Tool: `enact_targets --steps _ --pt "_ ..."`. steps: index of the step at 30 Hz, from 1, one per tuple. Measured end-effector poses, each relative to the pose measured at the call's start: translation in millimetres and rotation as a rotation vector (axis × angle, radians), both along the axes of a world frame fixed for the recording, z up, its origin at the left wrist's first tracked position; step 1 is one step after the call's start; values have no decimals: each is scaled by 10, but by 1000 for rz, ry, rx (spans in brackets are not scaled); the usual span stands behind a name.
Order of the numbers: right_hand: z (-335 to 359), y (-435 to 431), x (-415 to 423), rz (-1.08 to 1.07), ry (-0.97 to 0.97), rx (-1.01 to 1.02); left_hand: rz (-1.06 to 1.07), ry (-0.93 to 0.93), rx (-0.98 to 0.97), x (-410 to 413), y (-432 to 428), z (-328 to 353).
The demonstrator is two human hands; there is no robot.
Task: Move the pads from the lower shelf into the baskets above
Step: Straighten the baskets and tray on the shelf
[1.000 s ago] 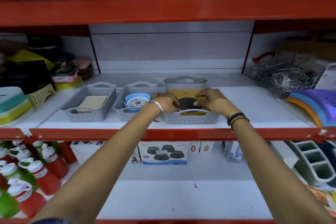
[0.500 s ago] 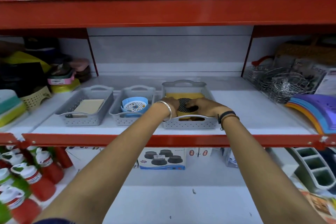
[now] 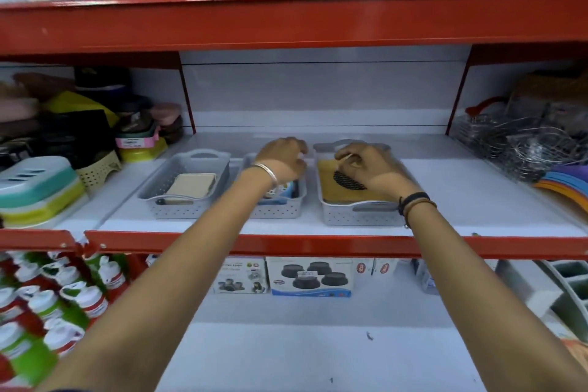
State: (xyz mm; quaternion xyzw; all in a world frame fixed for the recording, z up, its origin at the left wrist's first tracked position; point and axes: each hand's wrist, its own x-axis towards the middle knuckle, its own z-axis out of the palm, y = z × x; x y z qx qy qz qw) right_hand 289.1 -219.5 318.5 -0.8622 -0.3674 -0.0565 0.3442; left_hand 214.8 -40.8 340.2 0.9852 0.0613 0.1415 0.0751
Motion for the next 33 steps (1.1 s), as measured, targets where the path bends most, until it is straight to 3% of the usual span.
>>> enact_targets --steps 5,9,13,21,24,26,29,33 --pt "10 644 -221 175 91 -235 112 457 16 -187 810 -18" --pt "-117 988 -197 154 72 -384 16 410 66 -124 1007 -229" --pt "-106 1065 -177 147 33 -398 -80 336 30 -74 997 -246" --pt "-99 1118 -122 89 0 -481 -135 362 -73 -72 1151 -264" --pt "2 1208 -185 102 22 -336 -108 255 -240 -251 1391 -70" --pt "89 1359 -283 137 -21 -172 -71 194 -235 -418 1670 61" --pt "160 1732 -522 234 -25 -135 62 369 -123 -678 2085 75" --pt "19 2255 -666 297 -3 -394 114 597 -41 -811 2322 -167"
